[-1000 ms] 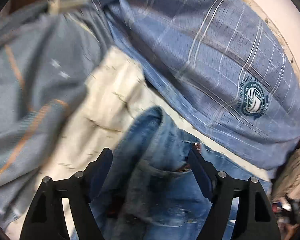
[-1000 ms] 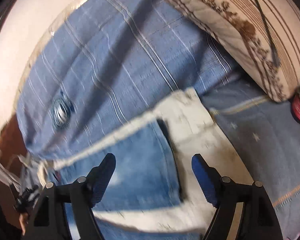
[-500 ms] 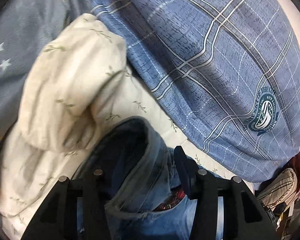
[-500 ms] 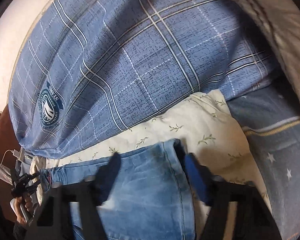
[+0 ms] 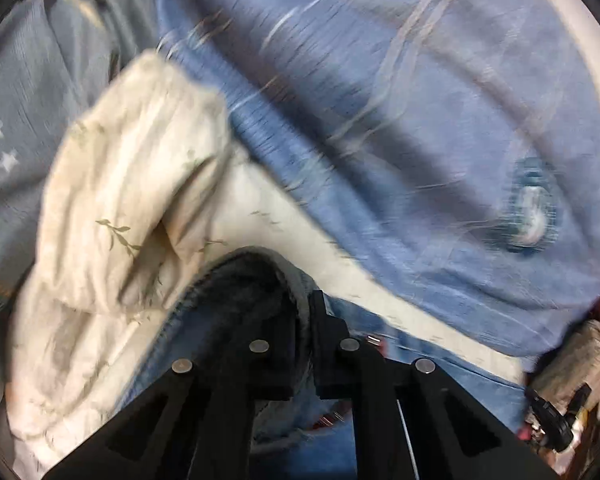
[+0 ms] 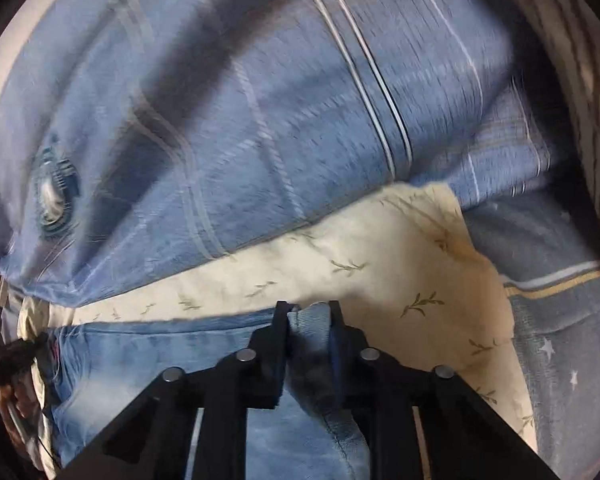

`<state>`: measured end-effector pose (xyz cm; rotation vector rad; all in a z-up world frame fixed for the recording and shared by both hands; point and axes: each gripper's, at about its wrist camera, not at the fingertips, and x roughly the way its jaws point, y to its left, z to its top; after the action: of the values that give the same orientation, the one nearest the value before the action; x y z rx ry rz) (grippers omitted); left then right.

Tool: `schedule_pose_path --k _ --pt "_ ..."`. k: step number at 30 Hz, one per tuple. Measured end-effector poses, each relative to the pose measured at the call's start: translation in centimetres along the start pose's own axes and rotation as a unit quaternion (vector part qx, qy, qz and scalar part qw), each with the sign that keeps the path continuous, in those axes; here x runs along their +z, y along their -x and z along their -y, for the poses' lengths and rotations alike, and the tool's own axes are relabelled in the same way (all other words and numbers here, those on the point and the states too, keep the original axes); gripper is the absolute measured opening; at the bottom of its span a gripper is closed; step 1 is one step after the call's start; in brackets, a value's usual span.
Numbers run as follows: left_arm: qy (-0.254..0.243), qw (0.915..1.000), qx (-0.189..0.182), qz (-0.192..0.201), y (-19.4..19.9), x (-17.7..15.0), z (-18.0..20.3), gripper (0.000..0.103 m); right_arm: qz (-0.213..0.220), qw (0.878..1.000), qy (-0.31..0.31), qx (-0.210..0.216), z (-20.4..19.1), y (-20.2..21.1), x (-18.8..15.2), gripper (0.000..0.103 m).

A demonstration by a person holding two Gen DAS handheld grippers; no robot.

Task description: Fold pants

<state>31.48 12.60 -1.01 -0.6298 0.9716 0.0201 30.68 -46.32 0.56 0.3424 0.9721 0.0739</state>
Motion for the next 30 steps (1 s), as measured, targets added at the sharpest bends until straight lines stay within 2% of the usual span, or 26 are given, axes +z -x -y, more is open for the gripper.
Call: schedule_pose_path --k 4,7,10,12,16,18,19,20,21,22,23,25,27,29,30 --pt "-0.024 0.9972 -0.058 0.04 6.9 -2.5 1.2 0.006 0.055 0.997 -0.019 0.046 -0.3 6.2 -1.4 0.018" --pt "-0.019 0.9927 -0.1 0.065 13.2 -5.7 -0.5 0.006 0.093 0.992 -0.031 0.079 -0.2 11.7 -3.8 0.018" --pt "-0.024 0.9898 -0.121 0.07 18.7 -10.1 -3.5 0.006 0.114 0.986 -0.046 0.108 0.9 16.4 -7.9 0.018" --pt "-0.014 0.9889 -0.133 0.064 20.6 -13.8 -5.8 0.006 0.122 0.983 -0.059 0.122 2.6 19.0 -11.8 0.018" --pt "-0.001 0.9935 -0.112 0.018 20.4 -19.3 -9.8 0.009 0.095 0.985 -0.08 0.121 5.9 20.0 -19.6 0.018" --pt "0.041 0.9944 -0.093 -0.03 19.0 -21.2 -12.5 0.013 0.075 0.984 -0.096 0.127 7.6 19.3 -23.4 0.021" --pt "0.064 0.993 -0.086 -0.049 18.3 -21.9 -13.6 0.02 0.056 0.985 -0.102 0.126 8.2 18.4 -24.6 0.023" --pt "0.092 0.9909 -0.062 -0.077 17.3 -22.5 -14.8 0.024 0.027 0.987 -0.108 0.119 8.9 17.3 -25.7 0.03" --pt "0.109 0.9891 -0.045 -0.089 16.8 -22.8 -15.4 0.037 -0.006 0.987 -0.119 0.106 9.6 16.1 -27.0 0.036" --pt "0.123 0.9874 -0.042 -0.09 17.0 -23.0 -15.8 0.047 -0.014 0.987 -0.128 0.099 10.1 15.8 -27.6 0.062" --pt "0.133 0.9869 -0.041 -0.081 17.7 -23.0 -15.9 0.05 -0.014 0.985 -0.148 0.089 10.7 16.0 -28.3 0.078" --pt "0.135 0.9893 -0.016 -0.053 19.5 -22.9 -15.4 0.058 0.006 0.978 -0.175 0.111 11.3 17.3 -28.5 0.078" --pt "0.128 0.9917 0.007 -0.008 22.1 -22.7 -14.0 0.066 0.032 0.965 -0.219 0.143 12.0 19.1 -28.4 0.078" --pt "0.135 0.9906 0.008 0.021 23.7 -23.4 -12.7 0.073 0.03 0.942 -0.273 0.192 12.4 19.7 -28.8 0.078" --pt "0.134 0.9906 0.0 0.025 24.0 -24.0 -11.7 0.075 0.026 0.923 -0.302 0.236 12.0 19.6 -29.0 0.078"
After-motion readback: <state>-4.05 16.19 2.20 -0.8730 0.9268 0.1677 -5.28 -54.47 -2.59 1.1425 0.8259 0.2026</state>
